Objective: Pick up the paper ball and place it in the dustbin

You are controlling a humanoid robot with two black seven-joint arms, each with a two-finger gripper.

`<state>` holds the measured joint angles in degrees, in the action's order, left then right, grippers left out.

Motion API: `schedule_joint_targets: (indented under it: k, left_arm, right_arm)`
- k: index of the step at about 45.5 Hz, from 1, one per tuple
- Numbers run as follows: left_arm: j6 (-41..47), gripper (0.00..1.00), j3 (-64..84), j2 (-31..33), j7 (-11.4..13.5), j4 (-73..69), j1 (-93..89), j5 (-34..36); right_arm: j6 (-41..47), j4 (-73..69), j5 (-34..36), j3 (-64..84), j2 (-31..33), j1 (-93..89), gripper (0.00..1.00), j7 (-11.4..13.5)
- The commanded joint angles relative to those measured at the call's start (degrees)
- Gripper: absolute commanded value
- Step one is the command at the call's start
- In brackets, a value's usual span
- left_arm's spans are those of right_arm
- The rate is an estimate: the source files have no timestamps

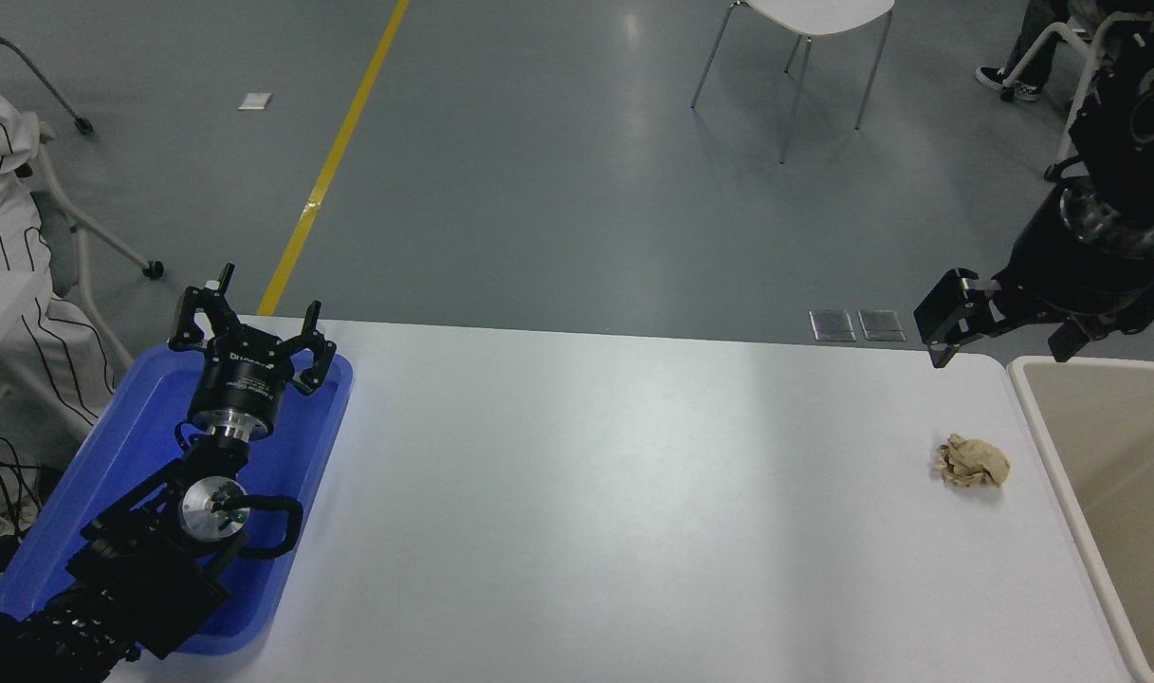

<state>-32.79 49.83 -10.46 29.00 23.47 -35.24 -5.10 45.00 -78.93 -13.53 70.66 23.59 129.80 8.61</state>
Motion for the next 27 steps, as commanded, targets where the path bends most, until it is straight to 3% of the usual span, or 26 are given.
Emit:
schedule_joint_targets:
  k: [1,27]
  left_arm:
    - [0.0,1.00,0.0,0.0,0.0,0.0,0.0,0.0]
    - [0.0,1.00,0.0,0.0,0.0,0.0,0.0,0.0]
  right_arm:
    - [0.0,0.1,0.0,0.0,0.1,-0.1,1.00,0.0]
    - [0.0,0.1,0.1,0.6,0.3,-1.0,1.00,0.0]
